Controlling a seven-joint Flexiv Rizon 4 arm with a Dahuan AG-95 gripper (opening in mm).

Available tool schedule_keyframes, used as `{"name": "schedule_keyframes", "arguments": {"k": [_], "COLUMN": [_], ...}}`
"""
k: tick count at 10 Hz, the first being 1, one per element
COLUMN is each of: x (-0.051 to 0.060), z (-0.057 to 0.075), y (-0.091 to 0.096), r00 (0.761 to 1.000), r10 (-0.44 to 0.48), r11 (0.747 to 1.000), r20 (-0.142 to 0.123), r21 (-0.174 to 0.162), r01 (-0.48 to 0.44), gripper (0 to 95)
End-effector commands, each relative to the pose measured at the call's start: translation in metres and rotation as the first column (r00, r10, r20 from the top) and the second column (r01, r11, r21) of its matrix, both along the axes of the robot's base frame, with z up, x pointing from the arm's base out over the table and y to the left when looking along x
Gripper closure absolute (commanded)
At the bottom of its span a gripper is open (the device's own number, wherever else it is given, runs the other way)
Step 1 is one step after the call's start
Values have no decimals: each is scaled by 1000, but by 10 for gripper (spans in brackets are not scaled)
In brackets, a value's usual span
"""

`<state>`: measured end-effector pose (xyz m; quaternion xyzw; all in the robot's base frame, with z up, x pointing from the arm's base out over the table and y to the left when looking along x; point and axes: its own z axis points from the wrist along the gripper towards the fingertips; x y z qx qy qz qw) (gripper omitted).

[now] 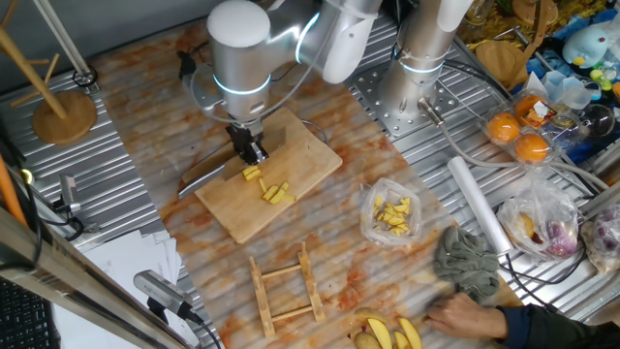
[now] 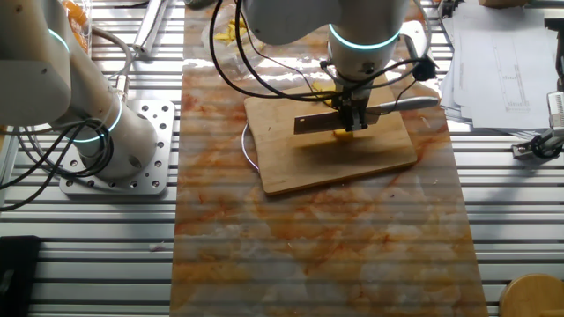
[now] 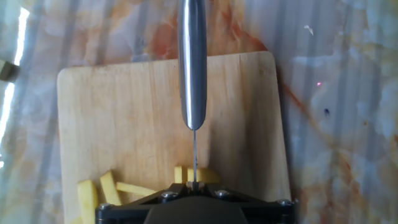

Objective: Chop the potatoes

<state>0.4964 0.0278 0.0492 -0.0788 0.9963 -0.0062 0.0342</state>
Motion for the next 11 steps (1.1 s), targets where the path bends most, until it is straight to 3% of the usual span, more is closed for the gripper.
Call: {"name": "schedule_keyframes", "arguments": {"k": [1,3,4,5,7,9,11], "x": [4,5,4,3,-2,-5,-5], "z": [-12,-19,-19,-12,15,23,22], "y": [1,2,1,1,1,-4,-5], "r00": [1000,1000,1000,1000,1000,1000,1000], "r10": [-1,2,6,7,8,17,15], "r11": [1000,1000,1000,1000,1000,1000,1000], "r20": [-6,-17,-6,-19,-21,-16,-17], "r21": [-2,-27,-18,-19,-7,6,3], "r01": [1,-3,-6,-7,-9,-17,-15], "gripper": [950,950,950,950,950,950,950]}}
